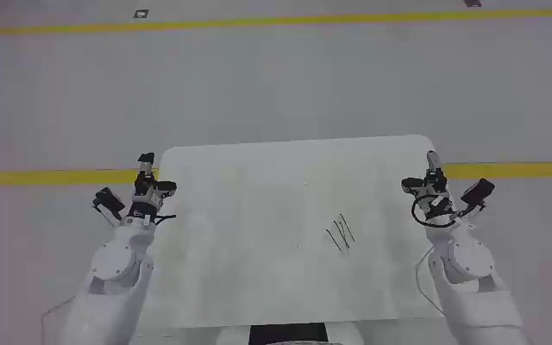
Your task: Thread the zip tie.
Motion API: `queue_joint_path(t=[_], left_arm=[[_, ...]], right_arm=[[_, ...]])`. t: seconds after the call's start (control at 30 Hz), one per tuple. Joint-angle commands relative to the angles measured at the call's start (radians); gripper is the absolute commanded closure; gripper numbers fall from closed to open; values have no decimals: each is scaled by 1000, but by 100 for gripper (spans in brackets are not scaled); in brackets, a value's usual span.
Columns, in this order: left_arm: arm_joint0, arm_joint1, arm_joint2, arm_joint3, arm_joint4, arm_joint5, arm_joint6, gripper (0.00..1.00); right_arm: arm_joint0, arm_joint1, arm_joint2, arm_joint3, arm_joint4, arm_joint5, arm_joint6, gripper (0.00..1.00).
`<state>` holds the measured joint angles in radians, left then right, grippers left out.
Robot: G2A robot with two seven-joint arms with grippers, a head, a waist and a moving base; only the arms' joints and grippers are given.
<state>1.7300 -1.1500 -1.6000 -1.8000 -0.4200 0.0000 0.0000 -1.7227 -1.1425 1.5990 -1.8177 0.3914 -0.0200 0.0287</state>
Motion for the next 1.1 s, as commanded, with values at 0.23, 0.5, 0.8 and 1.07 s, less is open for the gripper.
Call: queue_joint_path(t=[0.23, 0.5, 0.8, 1.07], left_arm=[[0, 0, 0, 0, 0, 0, 0, 0], [0, 0, 0, 0, 0, 0, 0, 0], [0, 0, 0, 0, 0, 0, 0, 0], [0, 0, 0, 0, 0, 0, 0, 0]], right_arm=[[-9, 27, 14, -21, -260, -62, 426, 0], [-9, 27, 14, -21, -260, -62, 426, 0], [71, 49, 1, -61, -461, -173, 667, 0], [134, 66, -59, -34, -588, -302, 900, 0]])
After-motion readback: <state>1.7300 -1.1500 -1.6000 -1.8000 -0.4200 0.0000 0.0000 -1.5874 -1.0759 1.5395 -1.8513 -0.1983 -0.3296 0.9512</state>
